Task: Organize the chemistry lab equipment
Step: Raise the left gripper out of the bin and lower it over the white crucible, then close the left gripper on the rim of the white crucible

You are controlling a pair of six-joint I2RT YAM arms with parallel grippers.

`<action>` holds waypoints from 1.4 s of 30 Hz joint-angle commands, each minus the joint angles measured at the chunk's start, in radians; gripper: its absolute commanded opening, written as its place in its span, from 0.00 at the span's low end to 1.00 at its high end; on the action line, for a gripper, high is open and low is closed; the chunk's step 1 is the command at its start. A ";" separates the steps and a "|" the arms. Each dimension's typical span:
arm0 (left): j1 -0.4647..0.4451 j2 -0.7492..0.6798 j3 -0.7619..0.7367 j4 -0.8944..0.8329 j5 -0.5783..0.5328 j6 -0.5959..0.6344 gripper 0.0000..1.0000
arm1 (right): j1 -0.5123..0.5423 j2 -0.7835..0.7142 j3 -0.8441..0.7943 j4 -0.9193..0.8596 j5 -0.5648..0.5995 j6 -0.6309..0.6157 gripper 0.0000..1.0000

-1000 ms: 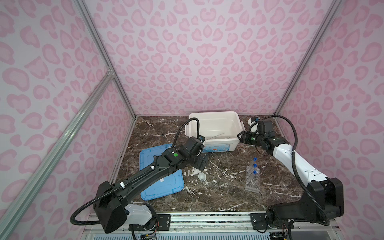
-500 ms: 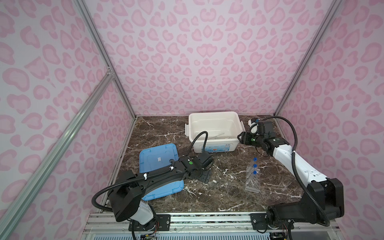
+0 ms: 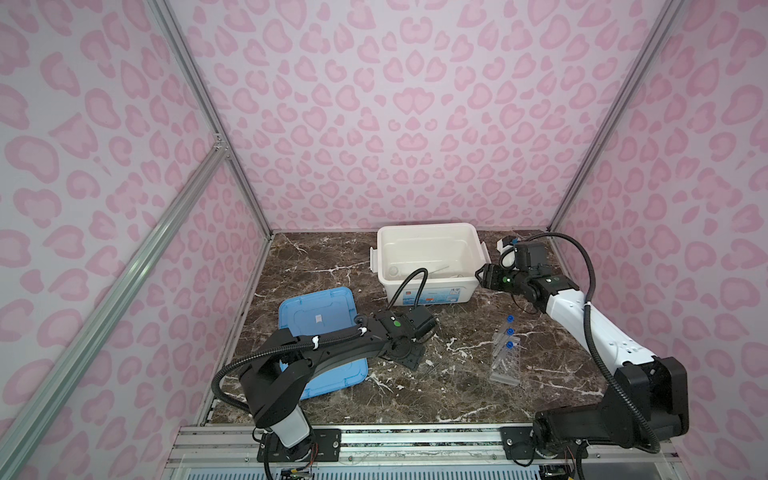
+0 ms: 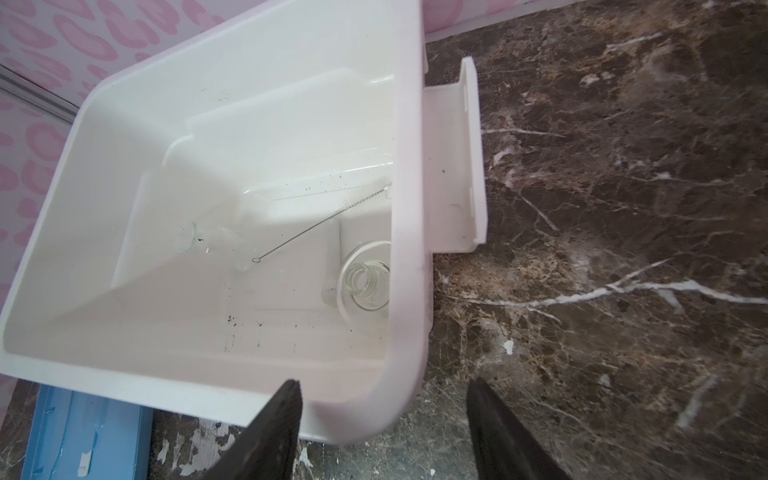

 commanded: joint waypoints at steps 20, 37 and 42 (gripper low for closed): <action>-0.001 0.061 0.044 -0.036 -0.025 0.013 0.76 | 0.000 -0.011 0.001 -0.020 0.010 -0.007 0.66; -0.001 0.086 0.050 -0.045 -0.038 0.013 0.75 | -0.002 -0.031 -0.018 -0.017 0.015 -0.005 0.67; -0.001 0.105 0.060 -0.037 -0.041 0.014 0.73 | -0.005 -0.038 -0.022 -0.020 0.017 -0.007 0.68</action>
